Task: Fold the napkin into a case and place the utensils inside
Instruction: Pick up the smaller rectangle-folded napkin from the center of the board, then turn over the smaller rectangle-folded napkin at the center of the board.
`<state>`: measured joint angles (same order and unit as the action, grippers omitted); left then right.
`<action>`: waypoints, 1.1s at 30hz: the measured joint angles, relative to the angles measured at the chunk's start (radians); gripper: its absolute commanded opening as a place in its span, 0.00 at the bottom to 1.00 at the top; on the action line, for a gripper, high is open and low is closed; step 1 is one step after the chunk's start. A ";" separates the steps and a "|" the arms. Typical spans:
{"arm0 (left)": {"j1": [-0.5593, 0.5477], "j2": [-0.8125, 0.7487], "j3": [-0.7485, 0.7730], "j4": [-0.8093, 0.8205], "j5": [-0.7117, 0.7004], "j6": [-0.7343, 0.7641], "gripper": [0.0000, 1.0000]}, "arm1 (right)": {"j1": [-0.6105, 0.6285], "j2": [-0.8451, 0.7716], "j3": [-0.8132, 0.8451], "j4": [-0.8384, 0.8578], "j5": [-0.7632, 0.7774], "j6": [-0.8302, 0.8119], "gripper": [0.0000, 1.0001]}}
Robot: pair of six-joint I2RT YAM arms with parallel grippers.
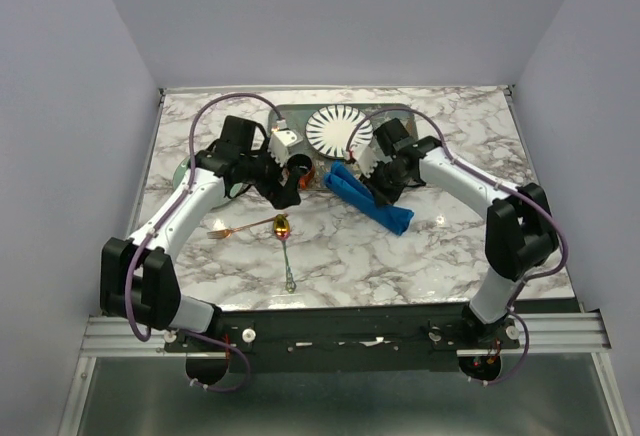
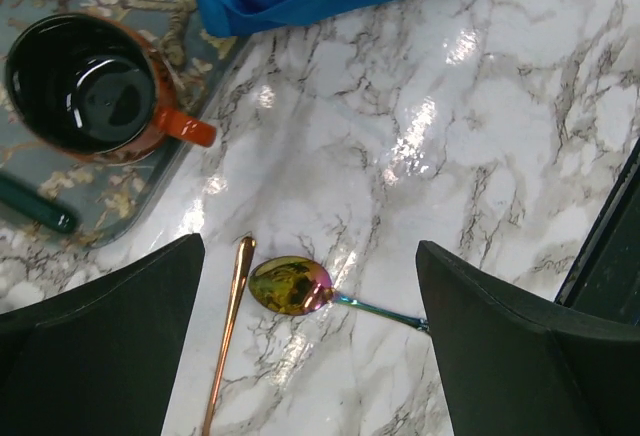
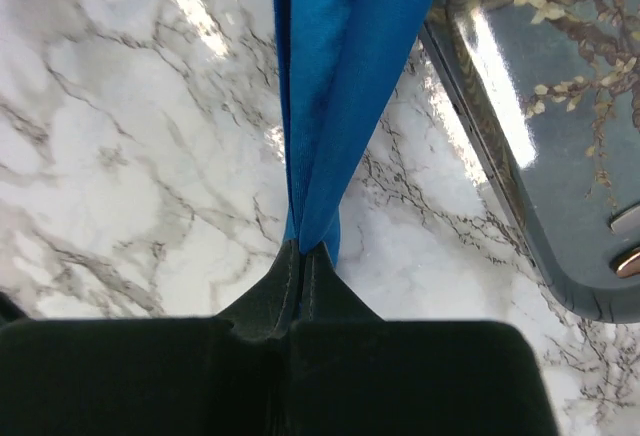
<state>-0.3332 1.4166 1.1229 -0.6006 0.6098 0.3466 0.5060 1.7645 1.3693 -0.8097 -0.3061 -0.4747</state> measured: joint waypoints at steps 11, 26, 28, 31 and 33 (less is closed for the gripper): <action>0.128 -0.015 0.032 0.006 0.000 -0.099 0.99 | 0.130 -0.091 -0.179 0.166 0.216 -0.062 0.01; 0.148 -0.055 -0.020 0.006 0.000 -0.101 0.99 | 0.406 -0.187 -0.391 0.340 0.497 -0.019 0.15; 0.149 -0.067 -0.032 0.004 0.000 -0.100 0.99 | 0.448 -0.188 -0.411 0.355 0.524 0.002 0.38; 0.149 -0.095 -0.056 0.001 0.000 -0.094 0.99 | 0.512 -0.188 -0.437 0.353 0.548 0.042 0.74; 0.149 -0.120 -0.077 -0.003 0.000 -0.084 0.99 | 0.543 -0.188 -0.440 0.340 0.550 0.077 0.74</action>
<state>-0.1844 1.2964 1.0454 -0.6041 0.6102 0.2626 1.0492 1.5761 0.9295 -0.4702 0.2436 -0.3977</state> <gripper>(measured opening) 0.985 0.702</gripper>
